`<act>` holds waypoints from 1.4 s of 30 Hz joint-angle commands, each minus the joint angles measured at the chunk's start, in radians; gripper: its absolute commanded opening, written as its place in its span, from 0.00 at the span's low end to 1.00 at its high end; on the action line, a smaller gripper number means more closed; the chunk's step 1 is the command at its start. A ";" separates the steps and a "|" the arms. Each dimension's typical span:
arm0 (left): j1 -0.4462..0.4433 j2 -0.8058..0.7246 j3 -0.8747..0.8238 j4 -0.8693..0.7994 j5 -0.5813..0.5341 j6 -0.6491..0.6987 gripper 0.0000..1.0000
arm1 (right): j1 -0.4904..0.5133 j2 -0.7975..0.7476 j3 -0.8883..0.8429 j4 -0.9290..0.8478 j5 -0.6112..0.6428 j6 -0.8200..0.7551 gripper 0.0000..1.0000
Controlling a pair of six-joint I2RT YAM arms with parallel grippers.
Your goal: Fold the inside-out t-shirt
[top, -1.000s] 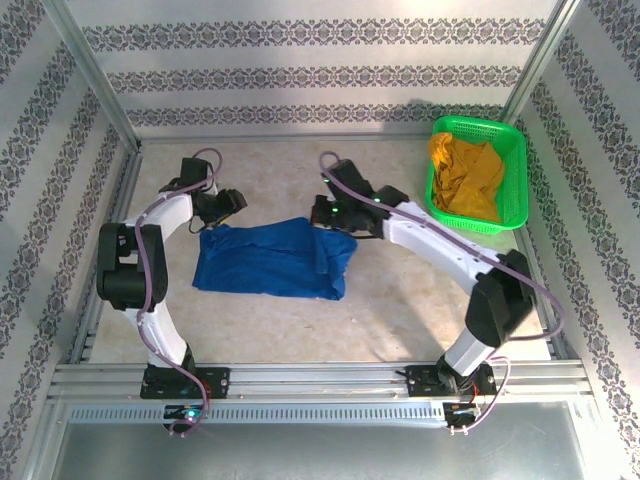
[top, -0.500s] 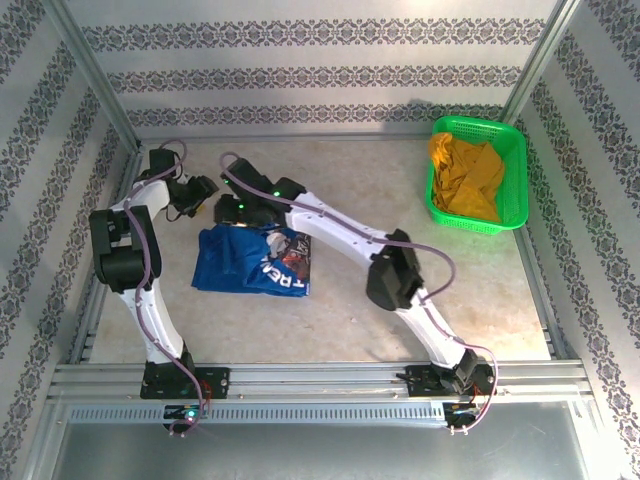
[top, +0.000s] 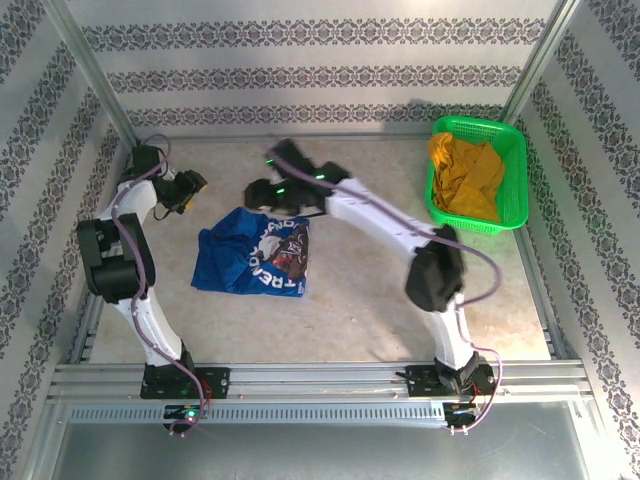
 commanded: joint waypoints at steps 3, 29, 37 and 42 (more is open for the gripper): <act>-0.155 -0.229 -0.181 -0.083 -0.073 0.047 0.61 | -0.167 -0.062 -0.297 0.183 -0.055 0.031 0.66; -0.620 -0.483 -0.537 -0.151 -0.619 0.109 0.40 | -0.141 0.113 -0.478 0.364 -0.155 0.158 0.55; -0.618 -0.558 -0.566 -0.166 -0.674 0.061 0.00 | -0.156 0.089 -0.560 0.408 -0.142 0.183 0.23; -0.554 -0.750 -0.628 -0.223 -0.698 -0.087 0.00 | -0.162 0.085 -0.575 0.418 -0.144 0.183 0.08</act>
